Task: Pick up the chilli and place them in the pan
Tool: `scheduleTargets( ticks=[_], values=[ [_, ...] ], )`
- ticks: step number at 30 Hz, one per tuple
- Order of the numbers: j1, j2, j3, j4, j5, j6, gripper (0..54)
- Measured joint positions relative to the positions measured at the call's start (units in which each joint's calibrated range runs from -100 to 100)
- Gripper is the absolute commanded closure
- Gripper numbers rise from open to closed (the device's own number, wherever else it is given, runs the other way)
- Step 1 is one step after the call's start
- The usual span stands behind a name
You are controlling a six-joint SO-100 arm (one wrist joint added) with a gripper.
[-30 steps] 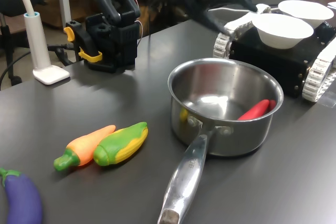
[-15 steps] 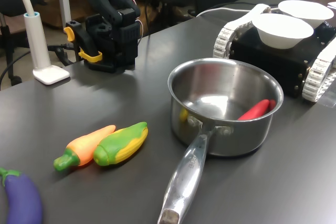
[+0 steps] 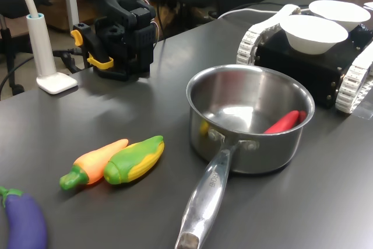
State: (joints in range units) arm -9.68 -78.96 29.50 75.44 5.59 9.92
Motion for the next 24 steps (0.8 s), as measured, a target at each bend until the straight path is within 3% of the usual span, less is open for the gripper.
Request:
scheduleTargets(
  ticks=[8,14,24],
  values=[
    [0.3,-6.1,10.4,1.3,0.0,-0.2,53.5],
    [4.0,-11.1,17.9,3.1,0.0,-4.2,53.5],
    [3.9,-15.7,24.6,6.9,-0.1,-5.0,53.5]
  ],
)
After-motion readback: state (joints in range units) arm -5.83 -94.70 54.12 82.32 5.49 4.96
